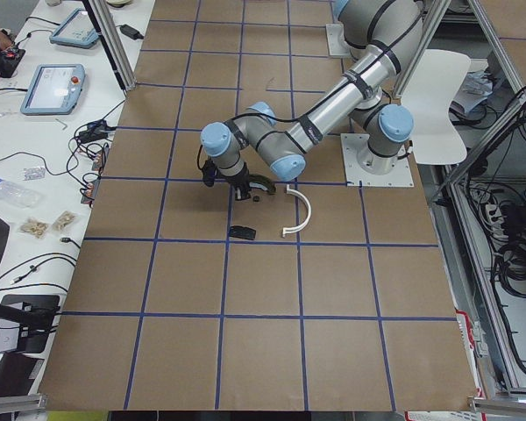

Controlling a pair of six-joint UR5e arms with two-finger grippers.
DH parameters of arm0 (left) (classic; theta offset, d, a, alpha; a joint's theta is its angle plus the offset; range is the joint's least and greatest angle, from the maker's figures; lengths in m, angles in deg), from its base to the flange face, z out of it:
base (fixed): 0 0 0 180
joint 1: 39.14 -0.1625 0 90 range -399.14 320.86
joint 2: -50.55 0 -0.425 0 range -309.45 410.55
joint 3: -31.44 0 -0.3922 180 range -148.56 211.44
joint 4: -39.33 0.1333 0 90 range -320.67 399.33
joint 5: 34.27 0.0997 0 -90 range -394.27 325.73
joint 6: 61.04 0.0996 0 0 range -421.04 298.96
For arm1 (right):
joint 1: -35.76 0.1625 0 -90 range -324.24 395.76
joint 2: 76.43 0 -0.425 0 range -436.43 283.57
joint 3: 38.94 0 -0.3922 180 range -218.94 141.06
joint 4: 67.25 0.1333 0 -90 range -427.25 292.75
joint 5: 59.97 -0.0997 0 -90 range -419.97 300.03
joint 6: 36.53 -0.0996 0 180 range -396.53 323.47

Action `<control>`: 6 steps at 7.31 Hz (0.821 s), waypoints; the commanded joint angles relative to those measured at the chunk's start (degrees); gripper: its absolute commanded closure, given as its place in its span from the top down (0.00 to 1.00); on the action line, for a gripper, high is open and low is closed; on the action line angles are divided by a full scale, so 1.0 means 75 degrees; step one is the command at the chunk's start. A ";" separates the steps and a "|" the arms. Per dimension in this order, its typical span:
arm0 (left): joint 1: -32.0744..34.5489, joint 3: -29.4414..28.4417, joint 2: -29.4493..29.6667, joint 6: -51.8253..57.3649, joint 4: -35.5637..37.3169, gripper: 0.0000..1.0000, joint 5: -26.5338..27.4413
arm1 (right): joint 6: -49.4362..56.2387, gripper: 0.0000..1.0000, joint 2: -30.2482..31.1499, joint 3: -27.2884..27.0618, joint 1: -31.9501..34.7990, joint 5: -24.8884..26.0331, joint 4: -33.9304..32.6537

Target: Place bearing gear from tray to pile

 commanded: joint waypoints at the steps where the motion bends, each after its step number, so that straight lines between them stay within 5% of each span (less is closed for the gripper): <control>1: -0.0014 0.0404 0.0041 0.0023 0.0290 0.00 0.0008 | 0.0000 1.00 0.0000 0.0003 0.0004 0.0000 0.0000; 6: -0.0049 0.0828 0.0088 0.0293 0.0512 0.00 0.0019 | 0.0012 1.00 0.0000 -0.0008 0.0004 0.0012 0.0000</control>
